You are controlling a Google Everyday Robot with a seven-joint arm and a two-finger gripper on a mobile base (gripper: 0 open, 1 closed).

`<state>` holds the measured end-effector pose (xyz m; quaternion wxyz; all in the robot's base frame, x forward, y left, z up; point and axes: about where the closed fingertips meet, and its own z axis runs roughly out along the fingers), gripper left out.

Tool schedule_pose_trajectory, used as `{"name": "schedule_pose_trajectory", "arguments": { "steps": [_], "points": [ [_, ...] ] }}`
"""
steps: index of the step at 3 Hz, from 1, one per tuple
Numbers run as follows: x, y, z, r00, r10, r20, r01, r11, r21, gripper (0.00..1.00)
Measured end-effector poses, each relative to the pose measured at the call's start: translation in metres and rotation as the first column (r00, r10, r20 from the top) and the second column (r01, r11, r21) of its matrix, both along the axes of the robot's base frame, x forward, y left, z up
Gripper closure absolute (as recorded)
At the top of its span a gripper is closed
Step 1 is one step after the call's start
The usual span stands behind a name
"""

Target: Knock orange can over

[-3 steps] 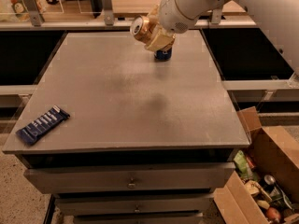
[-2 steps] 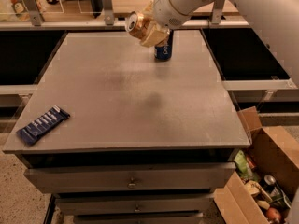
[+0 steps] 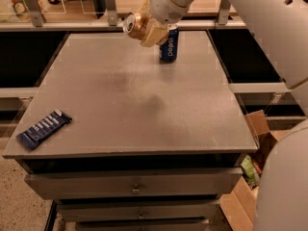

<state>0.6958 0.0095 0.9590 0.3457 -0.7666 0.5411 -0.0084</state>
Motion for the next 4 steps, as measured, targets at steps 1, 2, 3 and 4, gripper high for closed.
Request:
{"name": "schedule_pose_trajectory", "arguments": {
  "steps": [1,2,3,4],
  "points": [
    [-0.005,0.012,-0.007,0.9973,0.064,-0.035,-0.066,0.997,-0.049,1.0],
    [-0.021,0.02,-0.022,0.9888,0.113,-0.098,-0.123,0.988,-0.099,1.0],
    [-0.038,0.023,-0.037,0.9782,0.138,-0.155,-0.162,0.975,-0.155,1.0],
    [-0.051,0.024,-0.052,0.9736,0.133,-0.185,-0.173,0.961,-0.217,1.0]
  ]
}}
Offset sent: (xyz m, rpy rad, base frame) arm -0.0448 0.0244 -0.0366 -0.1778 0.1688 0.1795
